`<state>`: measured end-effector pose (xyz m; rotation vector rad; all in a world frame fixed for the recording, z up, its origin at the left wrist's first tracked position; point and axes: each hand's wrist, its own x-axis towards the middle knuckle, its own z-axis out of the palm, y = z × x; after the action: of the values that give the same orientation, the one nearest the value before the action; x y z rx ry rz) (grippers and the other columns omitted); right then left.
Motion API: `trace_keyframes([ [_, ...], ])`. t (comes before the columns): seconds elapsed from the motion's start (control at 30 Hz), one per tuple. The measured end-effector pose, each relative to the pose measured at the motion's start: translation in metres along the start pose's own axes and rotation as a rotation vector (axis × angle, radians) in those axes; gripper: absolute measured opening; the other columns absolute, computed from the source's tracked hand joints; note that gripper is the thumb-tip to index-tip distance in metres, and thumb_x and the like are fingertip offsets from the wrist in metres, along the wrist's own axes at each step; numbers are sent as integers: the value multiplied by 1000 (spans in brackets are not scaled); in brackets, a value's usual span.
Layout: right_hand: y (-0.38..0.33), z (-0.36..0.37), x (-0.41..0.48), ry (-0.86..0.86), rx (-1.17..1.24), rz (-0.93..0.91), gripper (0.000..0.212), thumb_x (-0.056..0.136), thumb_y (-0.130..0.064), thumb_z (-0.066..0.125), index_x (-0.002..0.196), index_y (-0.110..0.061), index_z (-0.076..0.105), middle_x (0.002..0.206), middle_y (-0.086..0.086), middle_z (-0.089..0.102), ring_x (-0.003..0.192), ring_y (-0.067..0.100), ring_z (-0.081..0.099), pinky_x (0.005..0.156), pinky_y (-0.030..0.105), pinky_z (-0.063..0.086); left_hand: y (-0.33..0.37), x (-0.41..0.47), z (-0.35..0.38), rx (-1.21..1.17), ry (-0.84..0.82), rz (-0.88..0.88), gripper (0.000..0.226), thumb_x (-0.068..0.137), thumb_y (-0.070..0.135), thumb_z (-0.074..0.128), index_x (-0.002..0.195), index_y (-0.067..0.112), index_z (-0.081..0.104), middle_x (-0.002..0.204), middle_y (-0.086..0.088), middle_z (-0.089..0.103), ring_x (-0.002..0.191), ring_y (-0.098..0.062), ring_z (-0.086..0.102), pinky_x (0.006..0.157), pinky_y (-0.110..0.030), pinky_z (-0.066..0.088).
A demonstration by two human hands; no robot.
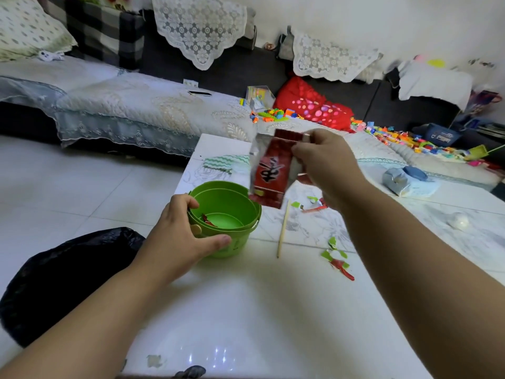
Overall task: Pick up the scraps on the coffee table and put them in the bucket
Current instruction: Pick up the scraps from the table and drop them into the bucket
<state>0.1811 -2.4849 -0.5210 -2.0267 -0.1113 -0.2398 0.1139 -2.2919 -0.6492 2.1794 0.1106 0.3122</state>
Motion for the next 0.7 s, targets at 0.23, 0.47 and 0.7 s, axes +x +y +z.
trace_keyframes([
  [0.23,14,67,3,-162,-500,-145,11,79,-12,61,82,-23,61,86,0,61,87,23,62,69,29,49,-1,-2,-1,11,-10,1,70,60,45,81,106,30,31,114,5,42,81,7,49,60,-14,35],
  [0.47,28,94,-1,-421,-968,-192,25,78,-17,68,102,-19,65,97,4,65,92,26,60,62,27,41,-3,0,0,-6,-4,-1,70,60,44,81,107,31,31,115,7,41,81,7,50,61,-12,35],
  [0.7,19,72,2,-255,-722,-181,43,75,-40,73,115,-28,64,112,0,68,105,22,62,88,36,52,-4,0,0,2,-12,2,71,58,47,80,107,32,30,116,5,41,84,3,51,66,-22,40],
])
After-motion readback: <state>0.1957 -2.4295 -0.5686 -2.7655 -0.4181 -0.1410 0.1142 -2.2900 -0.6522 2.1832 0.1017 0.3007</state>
